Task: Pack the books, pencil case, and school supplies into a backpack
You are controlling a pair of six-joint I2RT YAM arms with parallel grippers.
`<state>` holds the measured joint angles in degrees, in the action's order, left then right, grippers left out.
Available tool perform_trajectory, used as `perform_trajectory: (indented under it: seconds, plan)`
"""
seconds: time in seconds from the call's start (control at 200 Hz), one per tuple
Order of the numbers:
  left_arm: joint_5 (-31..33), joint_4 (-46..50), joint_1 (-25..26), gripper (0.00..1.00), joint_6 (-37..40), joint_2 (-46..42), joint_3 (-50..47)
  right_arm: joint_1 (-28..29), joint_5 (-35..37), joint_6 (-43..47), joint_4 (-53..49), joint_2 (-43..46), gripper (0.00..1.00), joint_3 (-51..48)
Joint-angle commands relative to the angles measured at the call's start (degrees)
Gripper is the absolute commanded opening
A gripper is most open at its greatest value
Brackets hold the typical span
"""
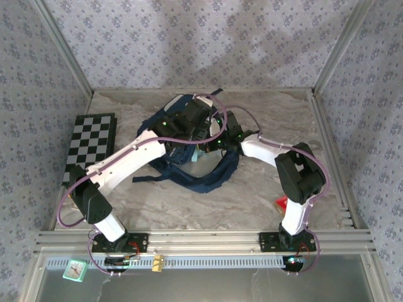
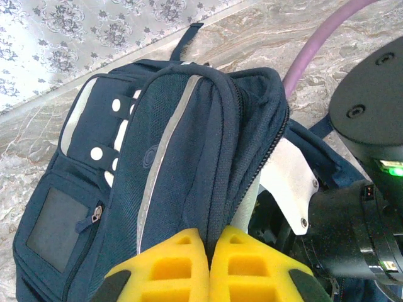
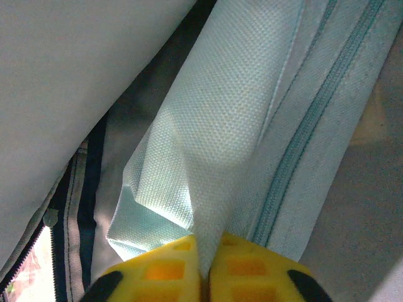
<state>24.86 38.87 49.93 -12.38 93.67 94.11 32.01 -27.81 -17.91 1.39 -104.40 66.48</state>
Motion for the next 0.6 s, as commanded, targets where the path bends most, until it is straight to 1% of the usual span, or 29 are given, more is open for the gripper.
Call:
perform_trajectory:
  seconds: [0.0, 0.065, 0.17, 0.245, 0.315, 0.41, 0.45, 0.49, 0.55, 0.575, 0.595]
  plan:
    - [0.3, -4.5, -0.6, 0.0, -1.2, -4.2, -0.1, 0.6, 0.6, 0.5, 7.0, 2.4, 0.29, -3.4]
    - [-0.4, -5.0, -1.3, 0.0, -1.8, -4.5, -1.3, 0.4, 1.2, 0.4, 6.9, 5.2, 0.41, -5.3]
    - [-1.8, -5.2, -2.2, 0.0, -3.1, -4.8, -3.0, -0.4, 2.0, 0.5, 5.0, 10.5, 0.5, -8.6]
    - [-2.2, -5.5, -2.2, 0.0, -3.8, -5.2, -4.8, -1.5, 2.9, 0.0, 3.4, 15.3, 0.51, -11.6]
    - [-4.2, -6.0, -2.2, 0.0, -4.7, -5.4, -6.8, -2.6, 3.4, -0.8, 2.3, 20.8, 0.51, -15.1]
    - [-8.4, -6.4, -2.1, 0.0, -8.0, -5.2, -9.4, -3.7, 8.2, -3.0, -3.5, 28.1, 0.52, -17.9]
    - [-10.3, -6.7, -2.0, 0.05, -10.5, -5.2, -10.5, -4.2, 9.0, -3.9, -6.2, 31.0, 0.52, -18.8]
    - [-13.0, -7.1, -2.1, 0.12, -13.7, -5.5, -11.9, -4.6, 9.5, -5.0, -8.7, 33.7, 0.52, -19.8]
    - [-19.2, -9.7, -2.0, 0.27, -16.9, -6.8, -14.2, -4.8, 10.8, -5.7, -12.6, 37.8, 0.52, -20.7]
    - [-20.8, -11.3, -1.8, 0.33, -17.7, -7.6, -15.5, -4.8, 11.1, -5.7, -13.9, 39.4, 0.53, -21.1]
    - [-21.5, -12.6, -1.7, 0.36, -18.4, -8.4, -16.7, -4.8, 11.3, -5.8, -15.0, 40.6, 0.54, -21.3]
